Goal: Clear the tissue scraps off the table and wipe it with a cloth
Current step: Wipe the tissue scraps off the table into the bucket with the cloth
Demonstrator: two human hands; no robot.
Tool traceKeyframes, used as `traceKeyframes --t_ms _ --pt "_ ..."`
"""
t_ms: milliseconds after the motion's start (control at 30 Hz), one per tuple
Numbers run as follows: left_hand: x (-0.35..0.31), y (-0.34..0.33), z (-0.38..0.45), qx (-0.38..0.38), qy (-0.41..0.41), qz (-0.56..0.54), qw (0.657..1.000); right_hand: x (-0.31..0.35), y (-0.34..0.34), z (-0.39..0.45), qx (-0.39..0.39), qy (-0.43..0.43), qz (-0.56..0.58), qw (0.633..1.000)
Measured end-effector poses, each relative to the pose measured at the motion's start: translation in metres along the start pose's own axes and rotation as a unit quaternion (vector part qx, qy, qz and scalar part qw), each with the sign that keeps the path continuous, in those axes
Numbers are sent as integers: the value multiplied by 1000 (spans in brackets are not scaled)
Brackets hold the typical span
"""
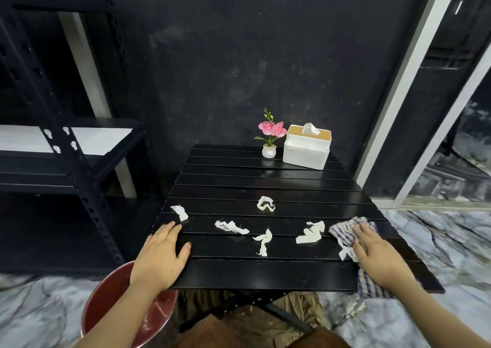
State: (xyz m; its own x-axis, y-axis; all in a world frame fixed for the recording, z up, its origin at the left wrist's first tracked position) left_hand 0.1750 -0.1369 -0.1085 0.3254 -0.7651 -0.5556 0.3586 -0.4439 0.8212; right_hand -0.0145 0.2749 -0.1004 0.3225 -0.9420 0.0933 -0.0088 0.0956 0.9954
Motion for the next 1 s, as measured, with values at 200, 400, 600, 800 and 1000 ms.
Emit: traceKeyframes --t_ms 200,400,600,800,1000 --pt "0 0 0 5 4 3 1000 48 -3 -2 -6 33 -17 999" --pt "0 1 -1 9 5 2 1000 100 -10 -4 -8 78 -17 997" --pt "-1 1 -1 10 7 2 1000 132 -16 -6 -11 97 9 995" --pt "0 0 1 23 9 2 1000 106 -3 -5 -44 -2 201 979" --pt "3 11 15 15 2 -17 1000 37 25 9 -127 -122 311 934"
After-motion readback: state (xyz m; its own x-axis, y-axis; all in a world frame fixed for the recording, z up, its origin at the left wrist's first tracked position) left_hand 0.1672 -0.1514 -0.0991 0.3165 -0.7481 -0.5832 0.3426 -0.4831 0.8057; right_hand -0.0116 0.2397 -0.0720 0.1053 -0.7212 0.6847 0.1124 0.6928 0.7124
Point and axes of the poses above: each hand's wrist, its own z-axis towards the middle knuckle, its own y-axis out of the back of the hand, x = y × z, the point moved 7 cm from there along z, towards the middle knuckle, and after that the axes turned 14 degrees about -z, right-handed, at the moved point
